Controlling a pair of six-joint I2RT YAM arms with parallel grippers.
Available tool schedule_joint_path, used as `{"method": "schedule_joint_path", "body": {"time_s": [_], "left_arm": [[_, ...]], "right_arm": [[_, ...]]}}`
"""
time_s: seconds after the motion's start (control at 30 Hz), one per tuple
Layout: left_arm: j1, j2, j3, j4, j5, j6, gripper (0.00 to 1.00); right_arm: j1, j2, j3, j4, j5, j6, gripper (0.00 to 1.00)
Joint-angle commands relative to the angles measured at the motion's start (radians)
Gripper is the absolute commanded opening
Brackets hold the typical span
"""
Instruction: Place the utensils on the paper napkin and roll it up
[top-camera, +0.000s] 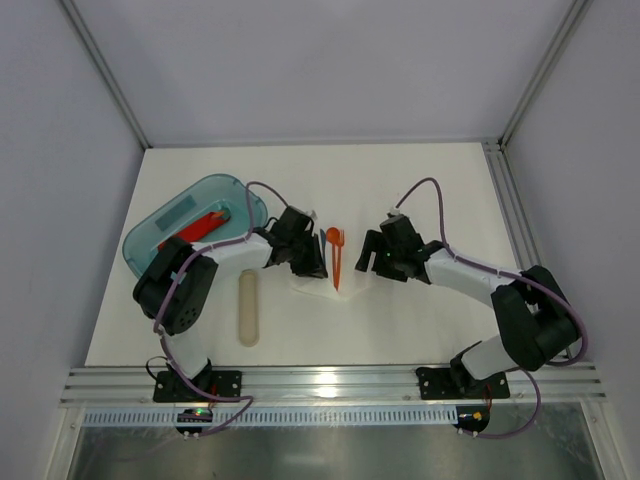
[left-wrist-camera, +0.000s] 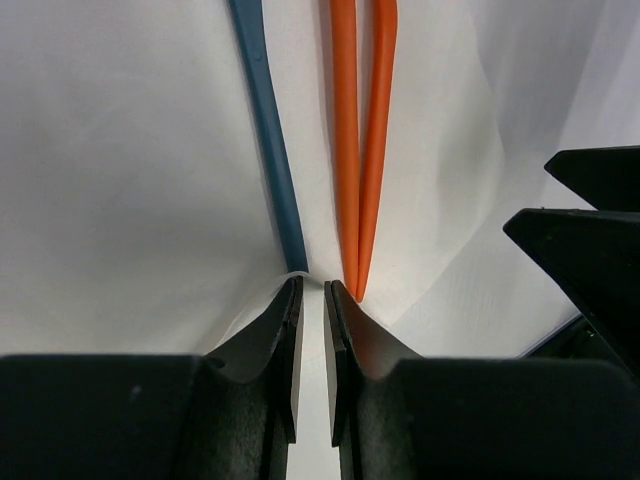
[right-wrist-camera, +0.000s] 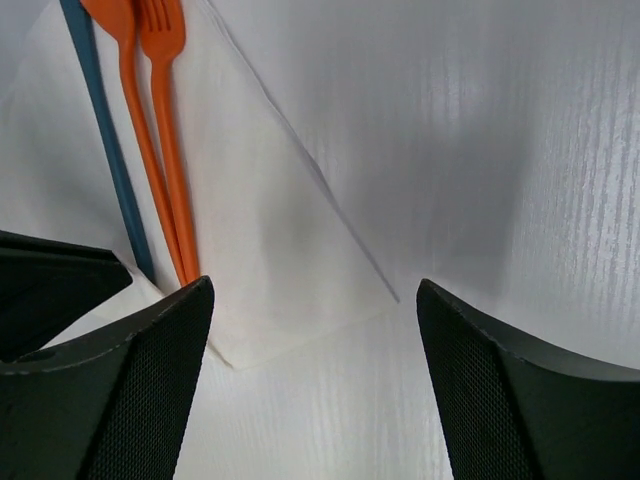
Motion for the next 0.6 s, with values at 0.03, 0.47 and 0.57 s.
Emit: {"method": "schedule_joint_path", "body": {"time_s": [0.03,0.47,0.57], "left_arm": [[-0.002,-0.005,-0.022,0.046,-0.003,0.013,0.18],[-0.002,0.001,-0.057,0.081,-0.017,-0.019,0.18],[-0.002,-0.002,-0.059,0.08,-0.022,-0.018,0.18]], "right_arm": [[-0.005,0.022,-0.002,0.011,0.043,0.075,0.83],[-0.003,0.031,-0.043,0.009,0.083,0.254,0.87],[0.006,0.029,-0.048,0.012,0.075,0.28,0.87]]}}
